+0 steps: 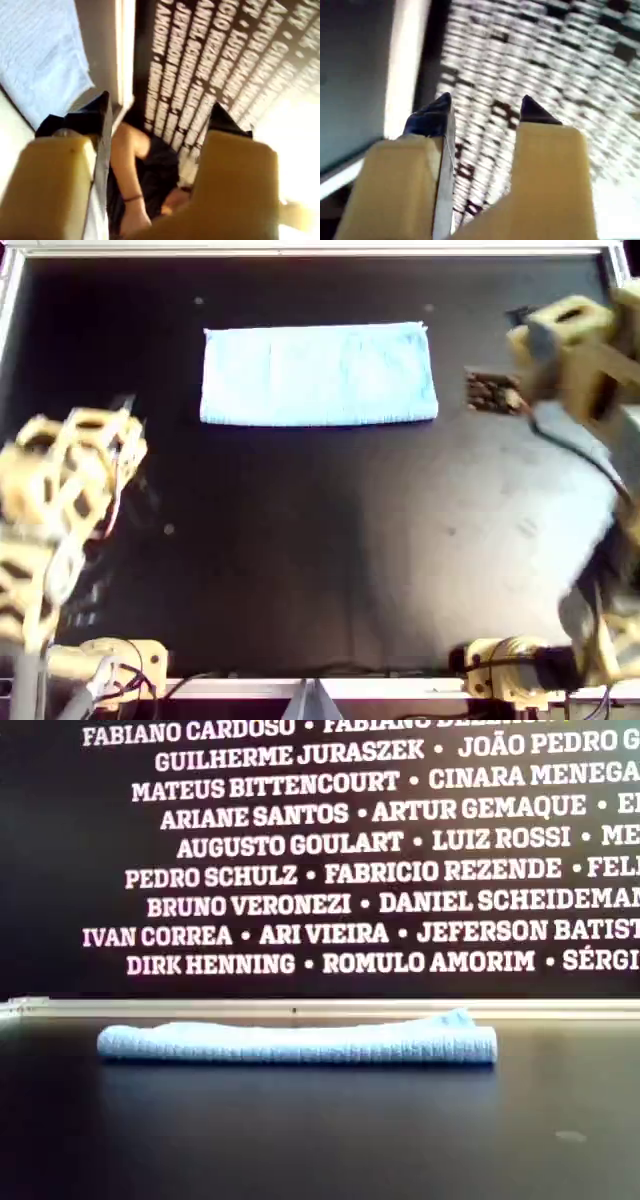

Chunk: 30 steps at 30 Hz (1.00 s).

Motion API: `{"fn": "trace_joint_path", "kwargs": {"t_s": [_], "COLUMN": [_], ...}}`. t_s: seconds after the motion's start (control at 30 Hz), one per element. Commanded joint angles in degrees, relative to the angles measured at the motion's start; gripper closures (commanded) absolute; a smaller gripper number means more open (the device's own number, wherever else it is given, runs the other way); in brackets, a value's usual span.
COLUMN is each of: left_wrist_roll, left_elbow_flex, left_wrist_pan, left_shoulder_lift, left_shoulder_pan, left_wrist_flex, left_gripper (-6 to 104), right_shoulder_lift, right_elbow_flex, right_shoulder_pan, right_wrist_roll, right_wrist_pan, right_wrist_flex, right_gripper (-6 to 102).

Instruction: Fold a cloth

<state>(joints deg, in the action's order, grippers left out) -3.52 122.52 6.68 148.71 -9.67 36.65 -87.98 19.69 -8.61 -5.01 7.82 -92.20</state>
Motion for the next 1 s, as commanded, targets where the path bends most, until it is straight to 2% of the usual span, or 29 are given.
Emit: {"fn": "trace_joint_path", "kwargs": {"t_s": [0.0,0.17,0.27,0.4,0.57,0.7,0.83,0.97], "left_wrist_roll": [0.09,-0.35,-0.44,0.00,0.35,0.35,0.35,0.35], "left_elbow_flex": [3.16,8.17,12.92,20.39,26.37,28.48,30.76,34.01], "left_wrist_pan": [-0.35,-0.35,-0.18,0.70,-0.09,-0.18,0.62,0.62], "left_shoulder_lift": [9.84,15.12,18.90,23.91,27.07,27.16,27.16,27.25], "left_shoulder_pan": [0.97,0.97,0.35,0.26,0.44,0.70,0.88,0.97], "left_wrist_flex": [0.09,0.35,0.26,0.00,-0.53,-0.53,-0.62,-0.88], "left_gripper": [28,28,28,28,28,28,28,28], "right_shoulder_lift": [-12.13,-35.86,-46.32,-57.13,-65.74,-68.03,-72.60,-82.88], "right_elbow_flex": [9.93,40.17,59.06,83.76,112.76,129.55,137.46,140.45], "right_shoulder_pan": [1.58,1.93,2.20,3.25,6.77,9.40,10.20,10.28], "right_wrist_roll": [2.02,2.20,1.23,1.14,1.14,1.14,1.41,2.11], "right_wrist_pan": [-0.26,-0.18,-0.26,-0.35,-0.26,-0.26,-0.18,0.44], "right_wrist_flex": [-0.18,0.09,4.04,20.13,48.60,65.39,73.30,73.56], "right_gripper": [42,42,41,41,41,41,41,41]}}
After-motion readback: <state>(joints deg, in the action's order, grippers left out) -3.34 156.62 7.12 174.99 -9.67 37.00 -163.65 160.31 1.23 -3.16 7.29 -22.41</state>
